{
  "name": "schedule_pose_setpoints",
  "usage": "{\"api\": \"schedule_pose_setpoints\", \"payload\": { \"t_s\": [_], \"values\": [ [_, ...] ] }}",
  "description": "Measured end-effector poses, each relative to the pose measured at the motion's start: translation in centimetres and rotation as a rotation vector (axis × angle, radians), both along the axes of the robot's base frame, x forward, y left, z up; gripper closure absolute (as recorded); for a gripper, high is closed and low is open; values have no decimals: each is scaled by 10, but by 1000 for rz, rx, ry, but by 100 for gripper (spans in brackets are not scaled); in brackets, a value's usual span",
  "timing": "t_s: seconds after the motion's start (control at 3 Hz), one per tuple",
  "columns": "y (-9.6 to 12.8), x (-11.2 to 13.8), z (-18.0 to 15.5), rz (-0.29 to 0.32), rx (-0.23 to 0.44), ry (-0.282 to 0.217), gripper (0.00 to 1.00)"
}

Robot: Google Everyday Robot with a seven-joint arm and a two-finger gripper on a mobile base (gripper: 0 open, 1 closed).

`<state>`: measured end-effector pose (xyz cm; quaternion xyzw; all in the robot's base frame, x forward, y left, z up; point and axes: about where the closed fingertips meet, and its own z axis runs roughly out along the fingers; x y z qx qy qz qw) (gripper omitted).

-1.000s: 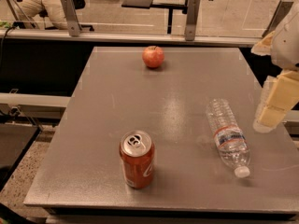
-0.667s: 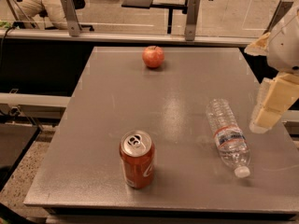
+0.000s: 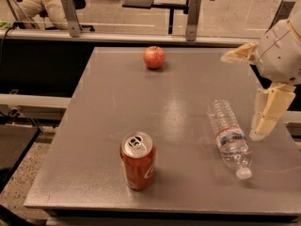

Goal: Place water bottle upright

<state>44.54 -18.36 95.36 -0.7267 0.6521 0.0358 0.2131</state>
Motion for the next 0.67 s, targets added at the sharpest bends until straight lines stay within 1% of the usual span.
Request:
{"api": "schedule_pose_setpoints", "payload": {
  "t_s": [0.33,0.67],
  "values": [
    [7,-3,-9,201,-2,-13,0],
    [7,-7,-20,409,-93,-14,0]
  ]
}}
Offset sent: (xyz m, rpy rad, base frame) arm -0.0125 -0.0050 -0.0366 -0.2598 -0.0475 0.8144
